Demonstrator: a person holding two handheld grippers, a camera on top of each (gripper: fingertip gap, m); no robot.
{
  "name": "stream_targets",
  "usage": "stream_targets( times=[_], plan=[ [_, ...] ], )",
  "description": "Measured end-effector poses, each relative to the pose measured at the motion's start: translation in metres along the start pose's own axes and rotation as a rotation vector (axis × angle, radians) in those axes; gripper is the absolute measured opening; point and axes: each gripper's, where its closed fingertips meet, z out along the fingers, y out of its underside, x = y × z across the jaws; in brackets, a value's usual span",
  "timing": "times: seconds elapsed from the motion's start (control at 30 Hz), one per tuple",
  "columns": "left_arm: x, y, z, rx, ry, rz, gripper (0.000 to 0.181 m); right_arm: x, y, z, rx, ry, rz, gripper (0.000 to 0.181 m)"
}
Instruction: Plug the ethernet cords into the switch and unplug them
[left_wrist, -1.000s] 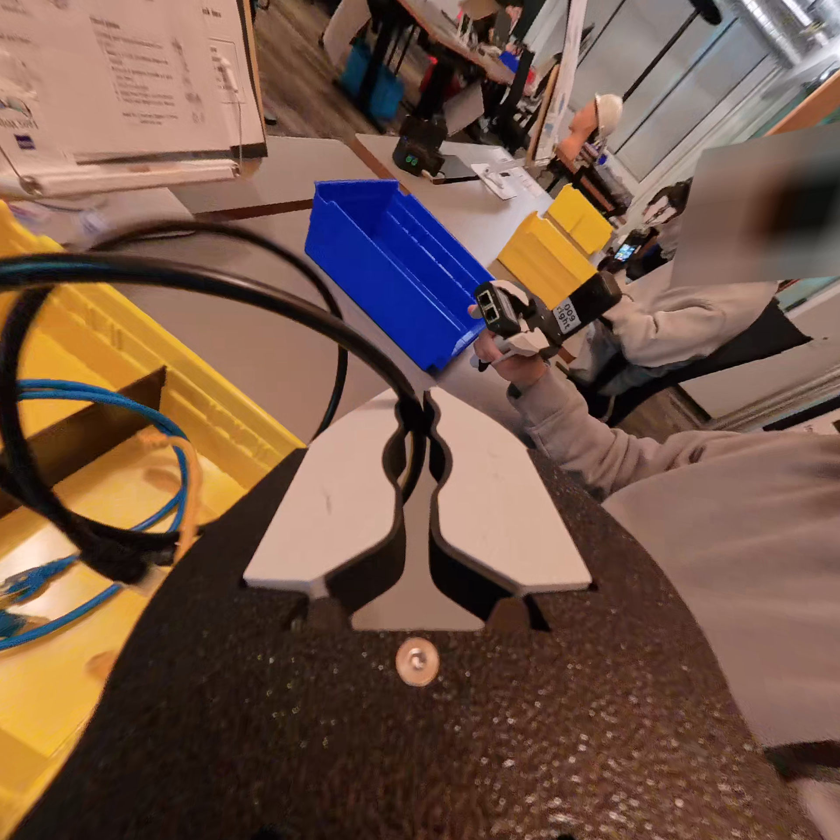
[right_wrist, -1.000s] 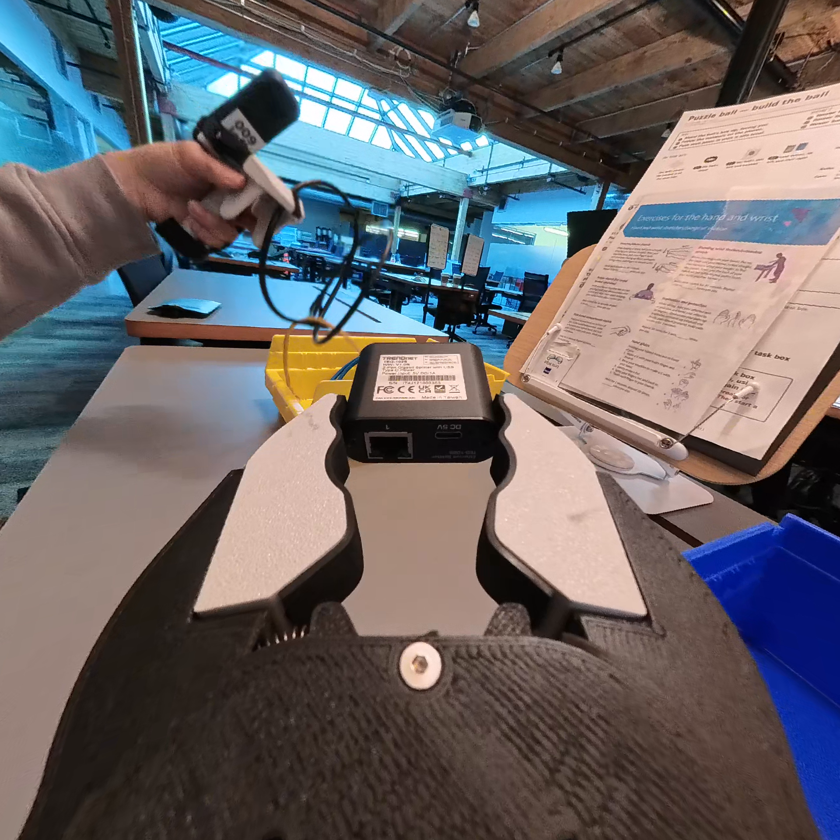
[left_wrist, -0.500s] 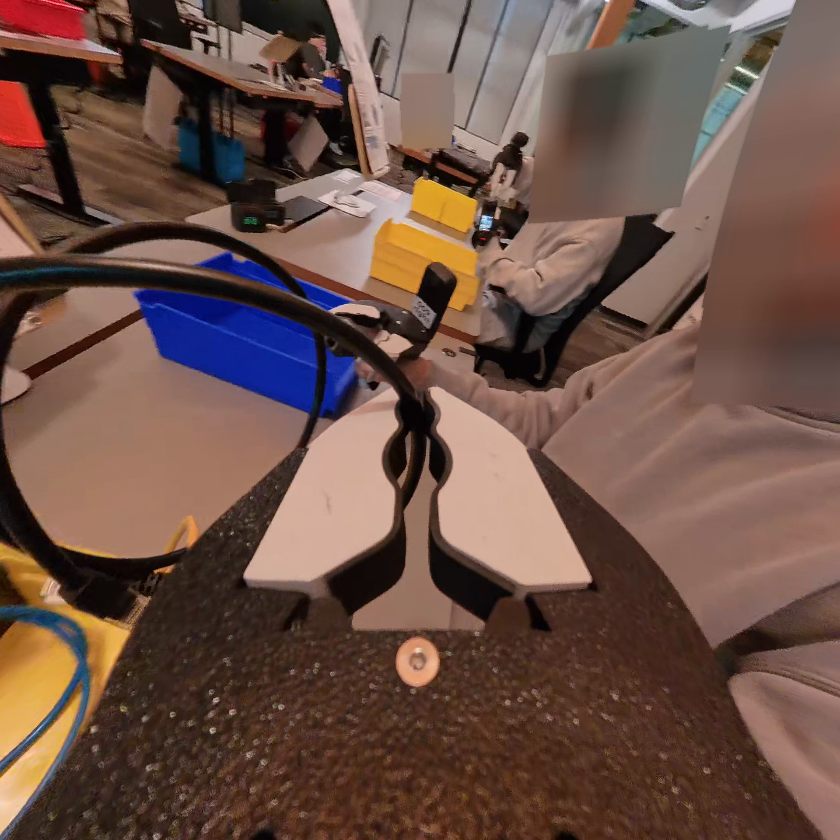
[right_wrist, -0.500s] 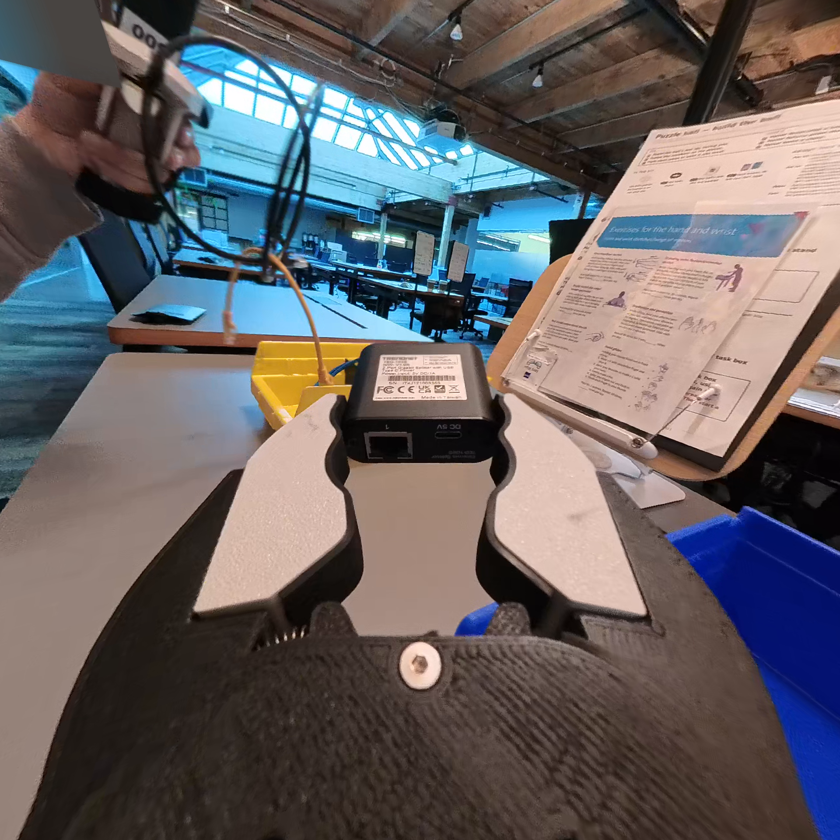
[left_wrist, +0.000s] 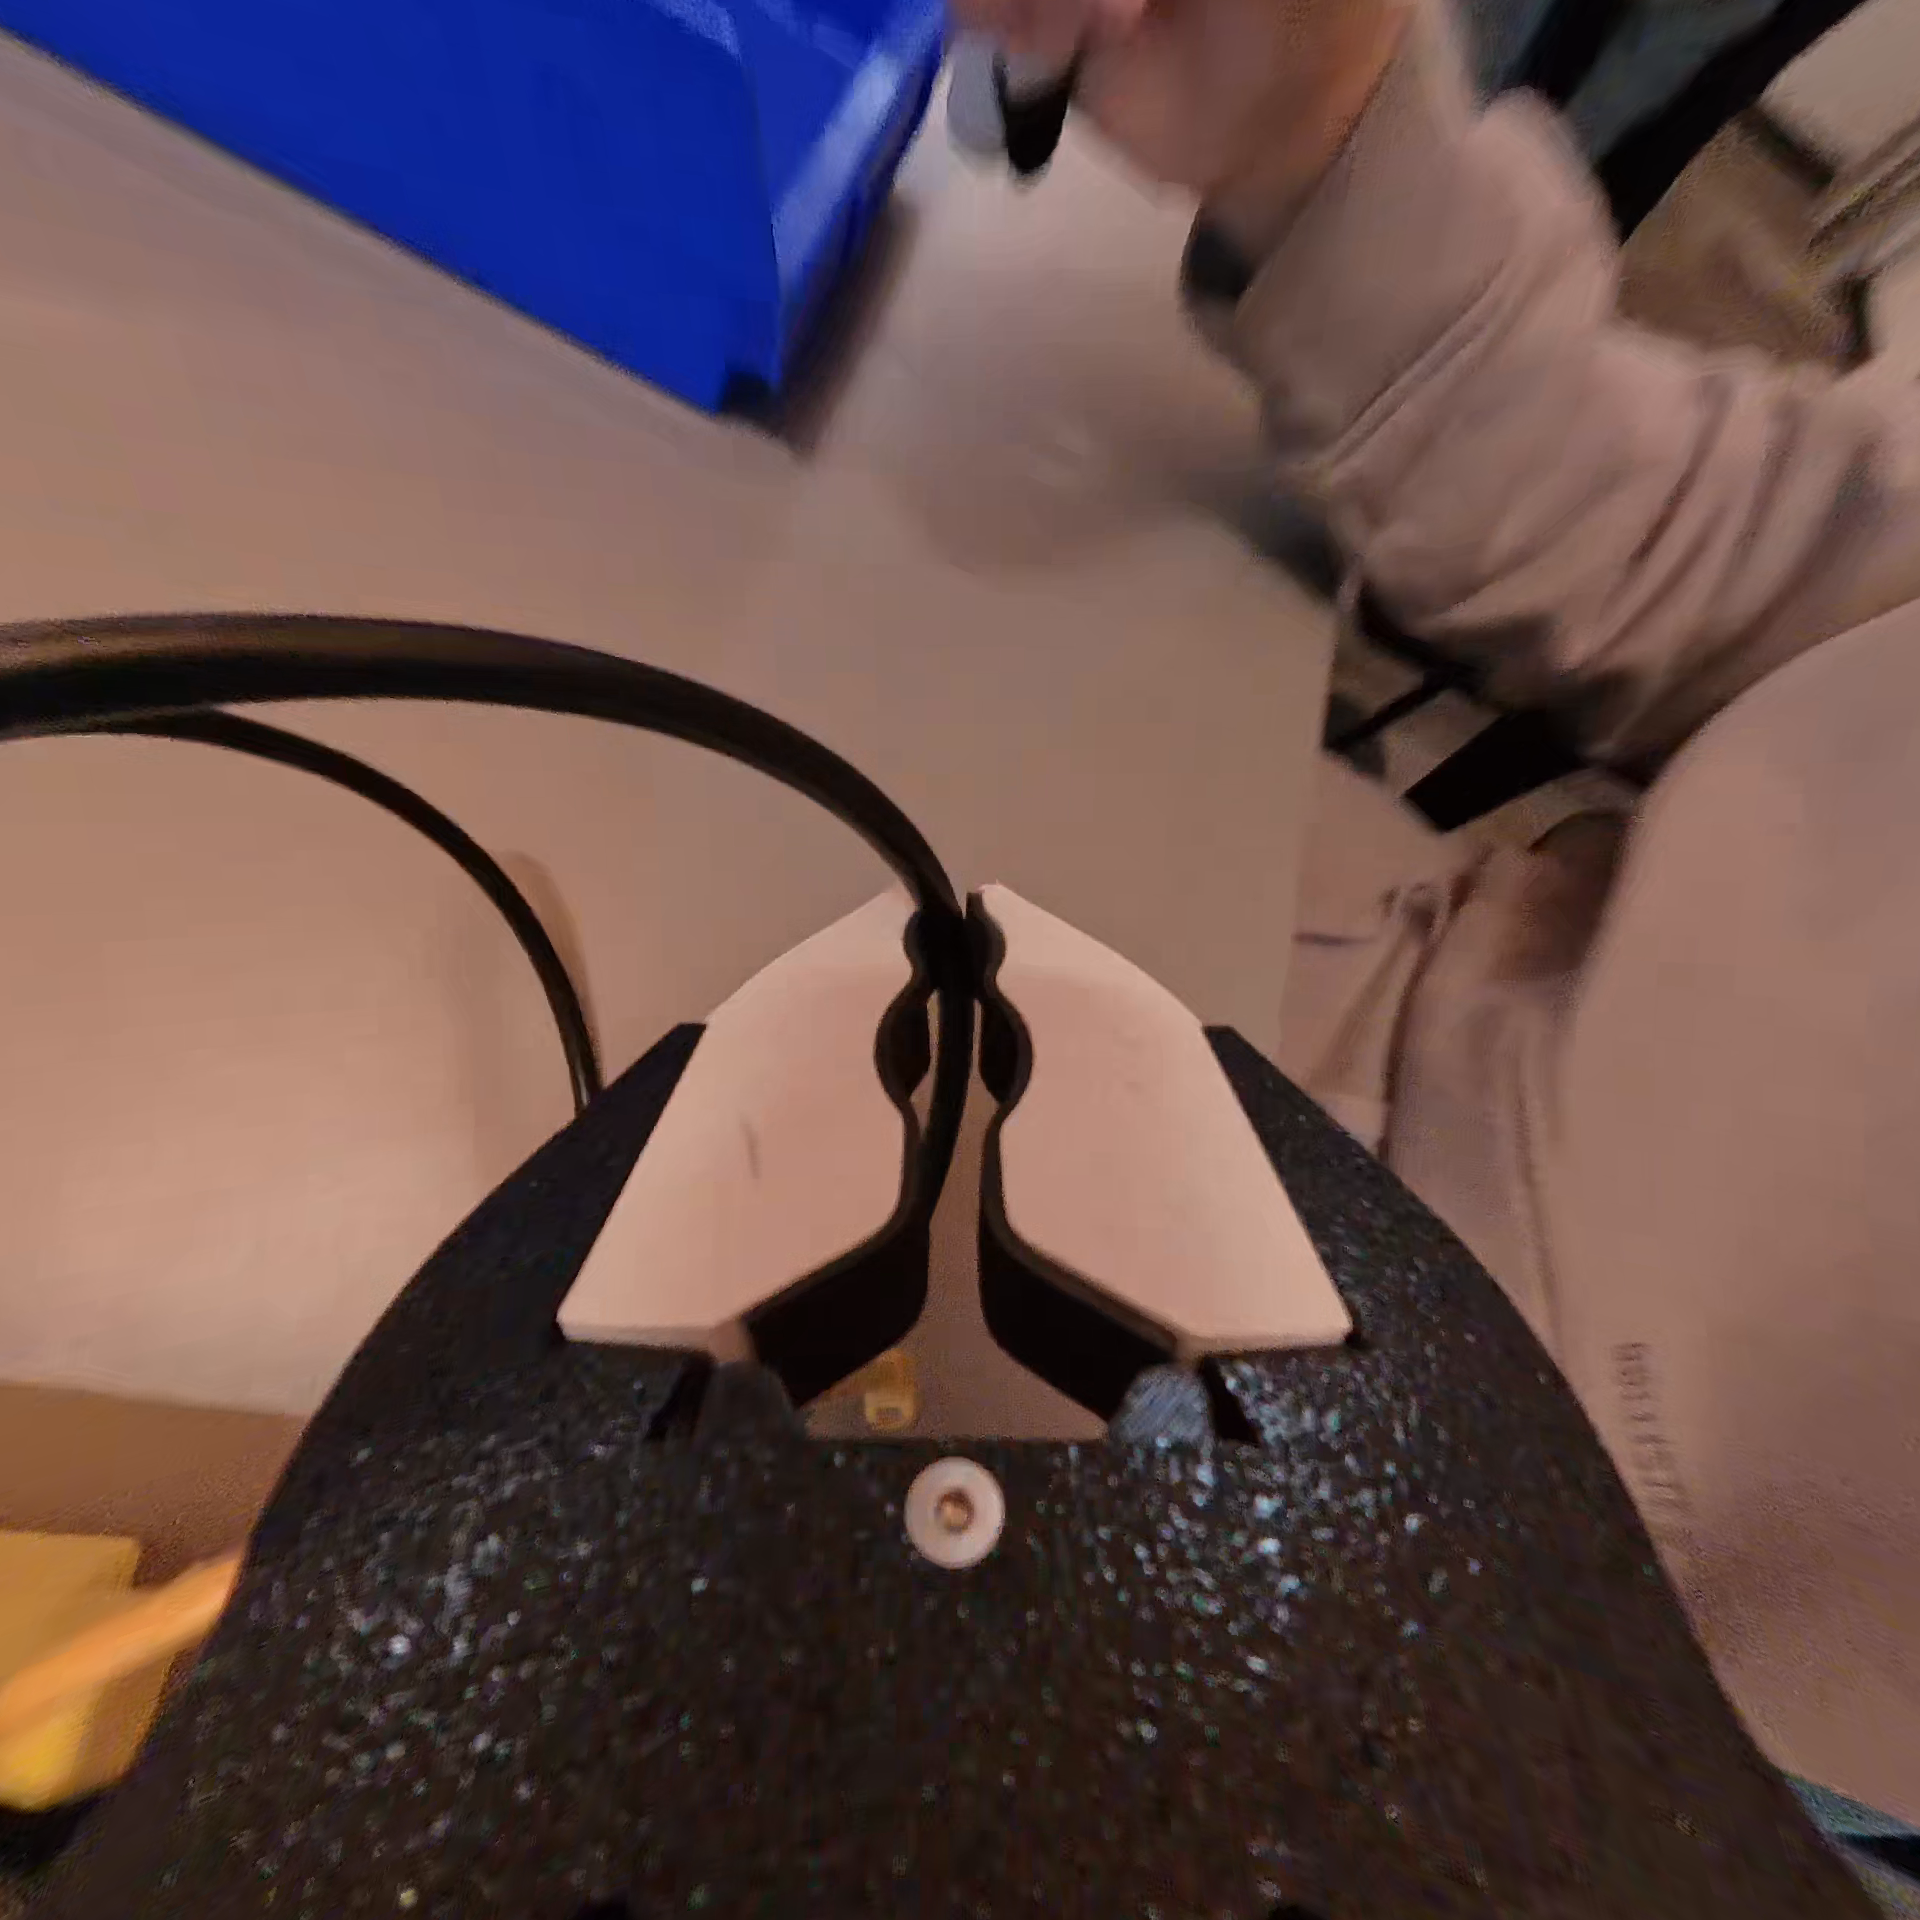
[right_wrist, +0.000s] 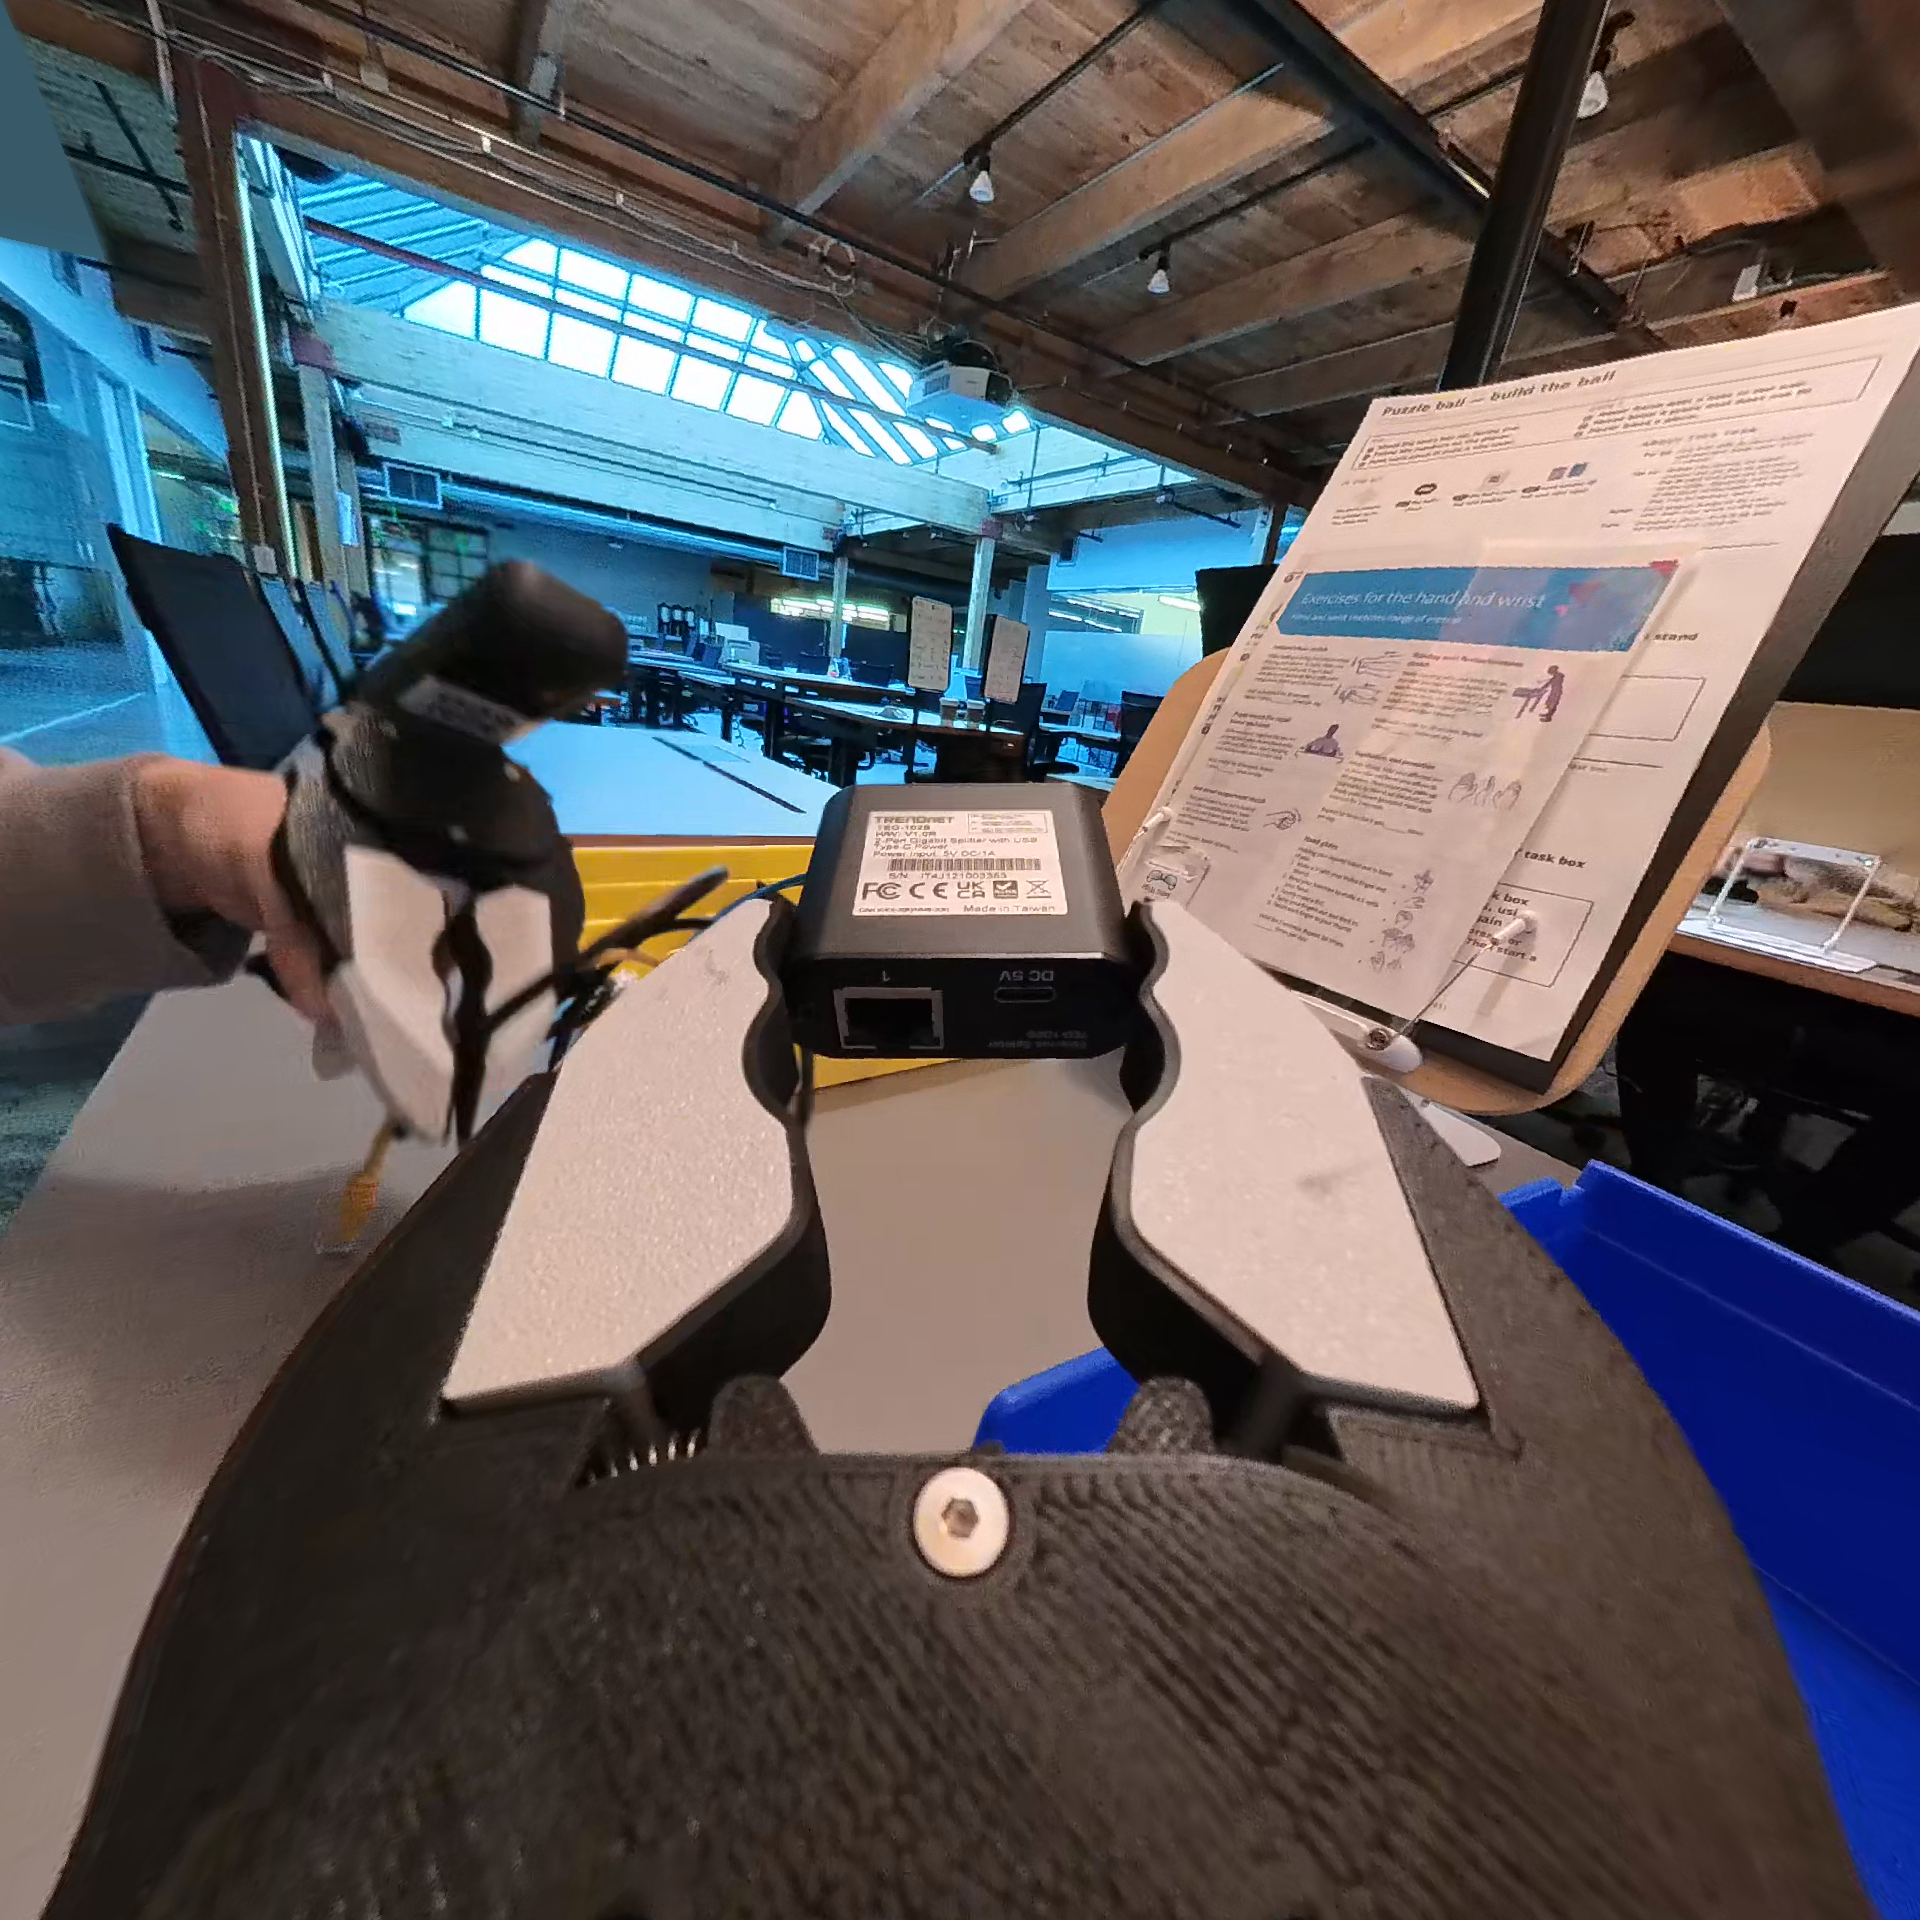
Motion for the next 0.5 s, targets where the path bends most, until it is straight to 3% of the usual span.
stream_targets(
  times=[0.1,0.2,0.37,0.5],
  plan=[
    [-0.002,0.027,0.034,-0.185,-0.050,0.128,0.003,-0.001,0.001,0.001,-0.009,-0.002,-0.009,0.062],
    [0.016,0.046,0.056,-0.311,-0.007,0.261,0.001,-0.001,0.002,0.001,-0.011,-0.006,-0.010,0.062],
    [0.047,0.046,0.066,-0.310,0.090,0.313,0.001,0.004,0.003,-0.002,-0.012,0.008,-0.009,0.062],
    [0.024,0.041,0.056,-0.298,-0.038,0.159,0.005,0.006,0.007,-0.003,-0.018,0.013,-0.004,0.062]
  ],
)
